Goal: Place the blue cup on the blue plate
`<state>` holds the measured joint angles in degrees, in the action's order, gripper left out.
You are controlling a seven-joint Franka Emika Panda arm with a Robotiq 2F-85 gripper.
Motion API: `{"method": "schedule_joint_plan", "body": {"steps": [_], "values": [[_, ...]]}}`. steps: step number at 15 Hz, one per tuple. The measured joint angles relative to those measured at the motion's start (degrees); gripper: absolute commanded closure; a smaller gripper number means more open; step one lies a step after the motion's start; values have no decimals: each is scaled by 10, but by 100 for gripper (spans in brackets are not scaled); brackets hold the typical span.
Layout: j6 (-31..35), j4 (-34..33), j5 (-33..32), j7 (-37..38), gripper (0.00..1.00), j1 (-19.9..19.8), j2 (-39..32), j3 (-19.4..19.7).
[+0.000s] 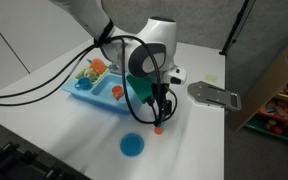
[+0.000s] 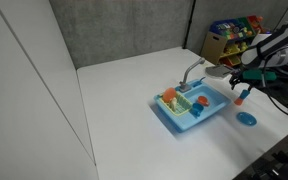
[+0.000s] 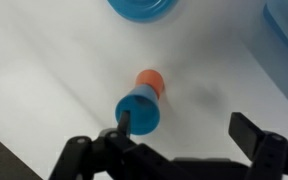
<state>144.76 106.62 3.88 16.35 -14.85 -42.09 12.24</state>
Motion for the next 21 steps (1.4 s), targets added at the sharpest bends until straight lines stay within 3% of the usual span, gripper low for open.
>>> {"method": "schedule_joint_plan", "body": {"steps": [17,18,20,21], "values": [[0,-17,0,0,0,4,-25,-2],[0,-17,0,0,25,4,-26,-2],[0,-18,0,0,34,4,-28,-2],[0,-18,0,0,44,4,-29,-2]]}}
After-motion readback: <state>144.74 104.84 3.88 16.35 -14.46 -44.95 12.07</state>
